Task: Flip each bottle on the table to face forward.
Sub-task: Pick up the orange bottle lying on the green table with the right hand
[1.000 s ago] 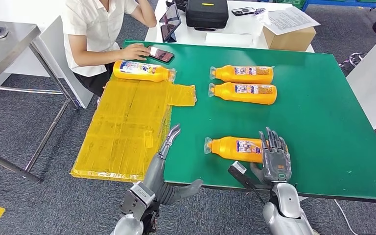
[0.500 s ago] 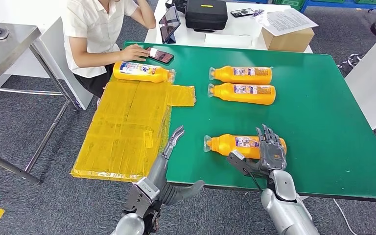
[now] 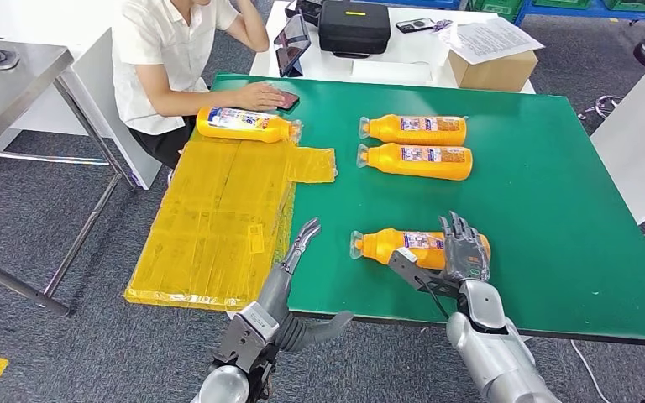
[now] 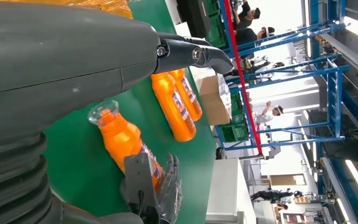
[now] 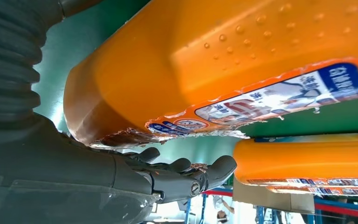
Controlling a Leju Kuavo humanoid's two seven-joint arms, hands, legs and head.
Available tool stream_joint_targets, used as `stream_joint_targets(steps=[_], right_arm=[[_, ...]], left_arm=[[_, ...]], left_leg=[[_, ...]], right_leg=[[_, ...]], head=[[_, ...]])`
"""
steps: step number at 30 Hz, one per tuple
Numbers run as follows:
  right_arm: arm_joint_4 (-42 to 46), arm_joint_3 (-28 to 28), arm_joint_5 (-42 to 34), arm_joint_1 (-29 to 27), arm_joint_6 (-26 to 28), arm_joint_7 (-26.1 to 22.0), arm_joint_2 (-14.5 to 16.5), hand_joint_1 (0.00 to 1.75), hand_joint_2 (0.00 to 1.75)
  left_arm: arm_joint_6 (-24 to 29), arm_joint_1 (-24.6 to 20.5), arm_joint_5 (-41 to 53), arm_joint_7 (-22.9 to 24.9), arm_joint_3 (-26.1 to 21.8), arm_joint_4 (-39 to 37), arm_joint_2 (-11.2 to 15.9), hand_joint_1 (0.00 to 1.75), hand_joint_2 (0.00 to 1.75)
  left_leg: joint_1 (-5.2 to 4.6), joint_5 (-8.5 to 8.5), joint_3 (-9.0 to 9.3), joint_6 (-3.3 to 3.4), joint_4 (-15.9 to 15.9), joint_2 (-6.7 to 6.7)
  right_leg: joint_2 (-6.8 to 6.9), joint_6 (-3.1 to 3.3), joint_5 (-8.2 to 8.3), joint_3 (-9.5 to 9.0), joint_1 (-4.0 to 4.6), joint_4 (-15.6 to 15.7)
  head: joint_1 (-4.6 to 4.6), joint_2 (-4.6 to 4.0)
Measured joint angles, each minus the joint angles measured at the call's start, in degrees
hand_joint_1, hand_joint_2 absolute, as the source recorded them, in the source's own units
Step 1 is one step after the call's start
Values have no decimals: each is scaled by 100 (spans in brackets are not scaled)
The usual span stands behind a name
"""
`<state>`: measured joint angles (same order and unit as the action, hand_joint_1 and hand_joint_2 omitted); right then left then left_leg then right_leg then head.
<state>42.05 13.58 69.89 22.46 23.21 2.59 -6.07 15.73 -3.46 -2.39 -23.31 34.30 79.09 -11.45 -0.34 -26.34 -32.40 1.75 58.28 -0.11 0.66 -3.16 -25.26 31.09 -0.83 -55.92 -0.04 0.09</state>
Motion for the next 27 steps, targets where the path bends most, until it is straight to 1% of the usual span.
stream_joint_targets(steps=[18,19,22,23,27], right_arm=[[-4,34,-13,23,-24,-1,-63,0,175],[-5,34,-13,23,-25,-1,-63,18,175],[-14,37,-36,24,-76,-1,-67,148,175],[-21,39,-59,23,-120,-2,-70,175,175],[-45,63,-147,24,-414,3,-138,175,175]], left_arm=[[-1,0,1,1,-1,-8,-2,0,175],[-2,0,1,1,-1,-8,-2,0,175],[-10,0,0,11,-1,-8,-2,0,175],[-19,0,-2,26,-1,-8,-2,0,175],[-171,1,-124,199,-4,-8,-2,0,175]], left_leg=[[-1,2,-1,0,0,-2],[-1,2,-1,0,0,-2],[-1,2,-1,0,0,-2],[-1,2,-1,0,0,-2],[-1,2,0,0,0,-3]], right_leg=[[0,-2,1,-4,-1,0],[0,-2,1,-3,-1,0],[0,-2,1,-3,-1,0],[0,-2,1,-2,-1,0],[0,-2,1,2,-1,1]], head=[[0,0],[0,0],[-1,0],[-1,0],[1,0]])
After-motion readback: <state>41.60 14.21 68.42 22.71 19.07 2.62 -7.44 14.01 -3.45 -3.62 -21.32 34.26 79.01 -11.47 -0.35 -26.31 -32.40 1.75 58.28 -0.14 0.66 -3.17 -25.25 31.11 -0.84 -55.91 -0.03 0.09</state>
